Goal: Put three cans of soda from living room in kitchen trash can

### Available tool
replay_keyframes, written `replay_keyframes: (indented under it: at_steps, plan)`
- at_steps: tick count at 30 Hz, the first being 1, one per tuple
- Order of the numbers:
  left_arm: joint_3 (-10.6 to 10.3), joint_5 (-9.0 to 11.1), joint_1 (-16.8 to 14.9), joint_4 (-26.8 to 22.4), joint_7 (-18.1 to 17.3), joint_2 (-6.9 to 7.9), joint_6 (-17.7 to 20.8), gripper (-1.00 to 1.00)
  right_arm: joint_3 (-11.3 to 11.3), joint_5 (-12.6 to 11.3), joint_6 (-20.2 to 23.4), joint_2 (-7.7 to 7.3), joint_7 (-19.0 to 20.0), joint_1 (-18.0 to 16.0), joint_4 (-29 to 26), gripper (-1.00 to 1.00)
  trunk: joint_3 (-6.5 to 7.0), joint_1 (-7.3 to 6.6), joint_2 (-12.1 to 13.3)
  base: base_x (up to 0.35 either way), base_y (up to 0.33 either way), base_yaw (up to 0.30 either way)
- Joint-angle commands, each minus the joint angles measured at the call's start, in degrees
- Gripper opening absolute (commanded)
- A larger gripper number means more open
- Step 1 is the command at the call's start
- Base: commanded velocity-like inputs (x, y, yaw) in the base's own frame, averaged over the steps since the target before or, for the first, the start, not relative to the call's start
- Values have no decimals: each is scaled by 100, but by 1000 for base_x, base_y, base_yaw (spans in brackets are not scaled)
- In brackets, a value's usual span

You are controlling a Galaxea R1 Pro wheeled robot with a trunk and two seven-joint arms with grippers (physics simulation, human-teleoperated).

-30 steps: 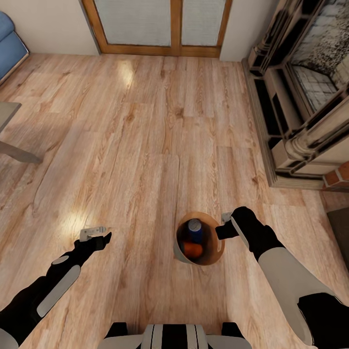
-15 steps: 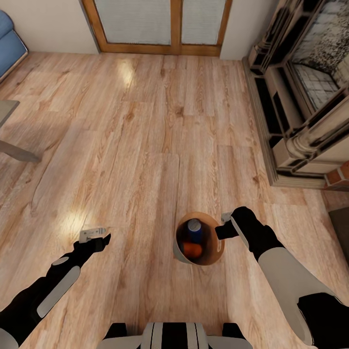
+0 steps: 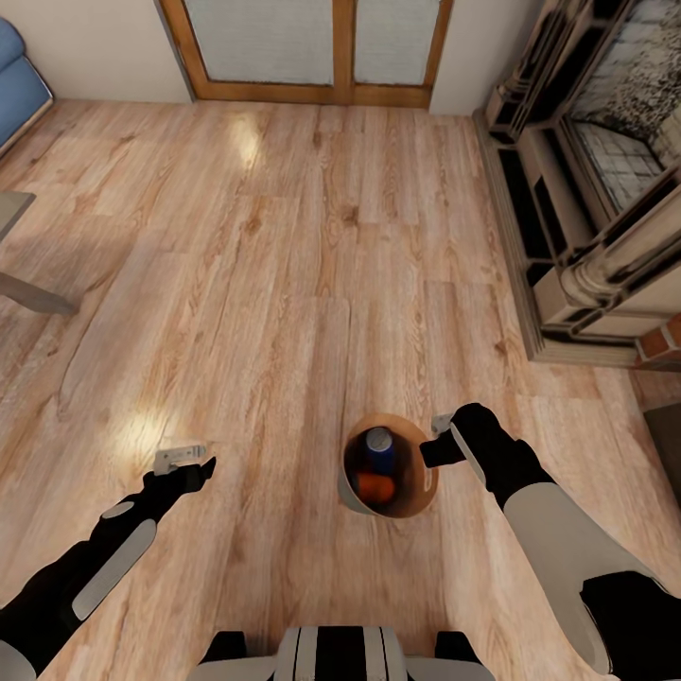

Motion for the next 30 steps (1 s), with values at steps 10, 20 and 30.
replay_keyframes:
  at_steps: [10,20,30]
  plan:
    - [-34,-1,0,3,0,0,-2,100,0,-190,17,2,40,-1,1,-100,-36,44,-82,0,0,0]
    - [-37,-1,0,6,0,0,-76,100,5,-192,17,2,40,-1,1,-100,-54,66,-122,0,0,0]
    - [-101,-1,0,6,0,-1,-102,100,5,-188,17,5,40,-1,1,-100,-90,110,-202,0,0,0]
